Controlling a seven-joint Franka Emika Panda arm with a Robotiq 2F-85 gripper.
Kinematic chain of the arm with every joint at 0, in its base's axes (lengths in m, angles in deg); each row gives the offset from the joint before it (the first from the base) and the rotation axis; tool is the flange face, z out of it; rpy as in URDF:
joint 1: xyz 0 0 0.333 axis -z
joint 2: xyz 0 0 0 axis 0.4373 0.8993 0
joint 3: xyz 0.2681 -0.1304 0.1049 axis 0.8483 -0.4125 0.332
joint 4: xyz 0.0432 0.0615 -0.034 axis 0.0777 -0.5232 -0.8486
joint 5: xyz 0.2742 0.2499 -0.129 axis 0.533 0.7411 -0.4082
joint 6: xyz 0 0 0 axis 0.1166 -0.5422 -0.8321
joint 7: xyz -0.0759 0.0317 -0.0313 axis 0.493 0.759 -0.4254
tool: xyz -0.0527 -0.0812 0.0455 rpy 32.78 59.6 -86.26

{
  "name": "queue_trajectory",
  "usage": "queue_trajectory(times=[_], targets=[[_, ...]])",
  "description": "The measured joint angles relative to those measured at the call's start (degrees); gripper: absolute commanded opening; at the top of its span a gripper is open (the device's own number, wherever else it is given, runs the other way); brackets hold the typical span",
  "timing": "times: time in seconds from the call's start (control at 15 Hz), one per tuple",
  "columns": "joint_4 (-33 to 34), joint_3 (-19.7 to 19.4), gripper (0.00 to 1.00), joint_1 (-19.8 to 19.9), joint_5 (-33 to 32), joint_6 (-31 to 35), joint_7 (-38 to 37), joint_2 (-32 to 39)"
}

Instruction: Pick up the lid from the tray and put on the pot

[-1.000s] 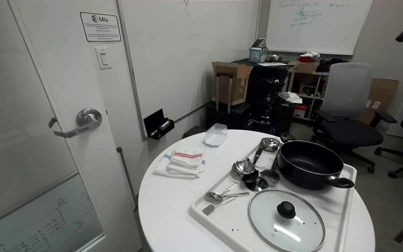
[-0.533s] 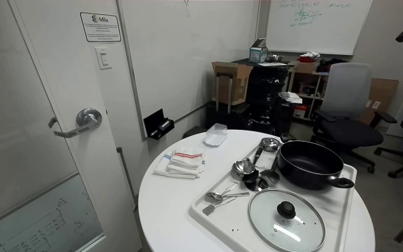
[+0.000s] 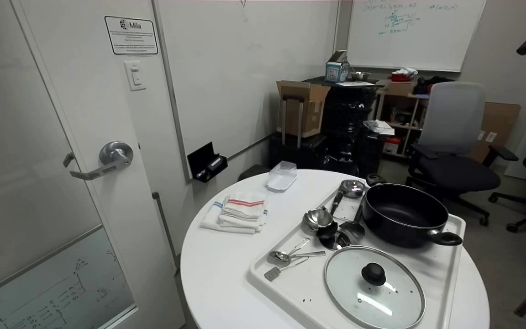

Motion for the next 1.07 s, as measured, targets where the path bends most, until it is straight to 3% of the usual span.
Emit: queue_trajectory(times=[1.07], targets=[[2.04, -4.13, 1.00, 3.32, -5.83, 22.60, 5.05, 35.69]])
